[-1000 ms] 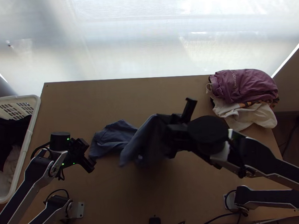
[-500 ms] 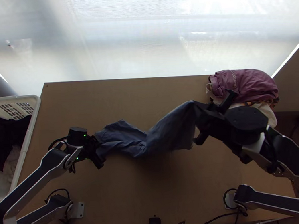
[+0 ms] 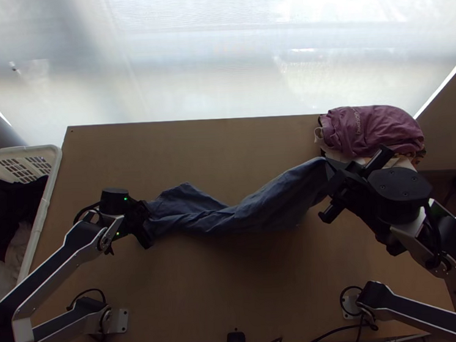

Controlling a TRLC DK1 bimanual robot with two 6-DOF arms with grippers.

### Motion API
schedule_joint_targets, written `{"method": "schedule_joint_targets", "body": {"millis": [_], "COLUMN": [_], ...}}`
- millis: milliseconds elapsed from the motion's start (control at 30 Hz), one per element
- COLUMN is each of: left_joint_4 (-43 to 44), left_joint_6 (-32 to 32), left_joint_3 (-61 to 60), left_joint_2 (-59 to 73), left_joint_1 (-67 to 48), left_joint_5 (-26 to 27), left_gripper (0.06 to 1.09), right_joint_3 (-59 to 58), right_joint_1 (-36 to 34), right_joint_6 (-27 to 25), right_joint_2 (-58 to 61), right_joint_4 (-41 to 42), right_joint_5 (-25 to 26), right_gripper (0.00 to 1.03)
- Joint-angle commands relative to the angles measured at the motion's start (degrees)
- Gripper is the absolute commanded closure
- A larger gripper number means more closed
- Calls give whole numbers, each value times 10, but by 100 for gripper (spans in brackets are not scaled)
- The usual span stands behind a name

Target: Fold the t-shirt

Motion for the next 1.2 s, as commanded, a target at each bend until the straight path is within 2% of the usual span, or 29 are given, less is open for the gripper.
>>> {"method": "schedule_joint_targets", "body": {"millis": [0,200,333,467,733,833,1000,1033,1167], "left_joint_4": [-75,-78,-21,49,73,76,75,73,6], "left_joint_6": [3,-7,-9,2,9,9,7,6,4], "left_joint_3": [-21,-72,-104,-122,-119,-116,-104,-100,-50], "left_joint_2": [-55,-89,-82,-58,-39,-31,-37,-38,-46], "left_joint_1": [-50,-97,-98,-89,-70,-68,-59,-54,-28], "left_joint_5": [-1,-2,-6,-49,-50,-50,-47,-44,-24], "left_gripper": [10,10,10,10,11,27,74,79,85], "right_joint_3": [-18,-19,-18,-13,-15,-14,-14,-14,-11], "right_joint_1": [-7,-8,-8,-7,-9,-9,-9,-9,-9], "right_joint_6": [3,3,4,3,4,4,4,4,3], "right_joint_2": [-7,-7,-7,-7,-10,-10,-10,-10,-10], "right_joint_4": [6,7,8,7,4,4,3,3,1], "right_joint_5": [1,1,1,1,1,1,1,1,1], "right_gripper": [100,100,100,100,100,100,100,100,100]}}
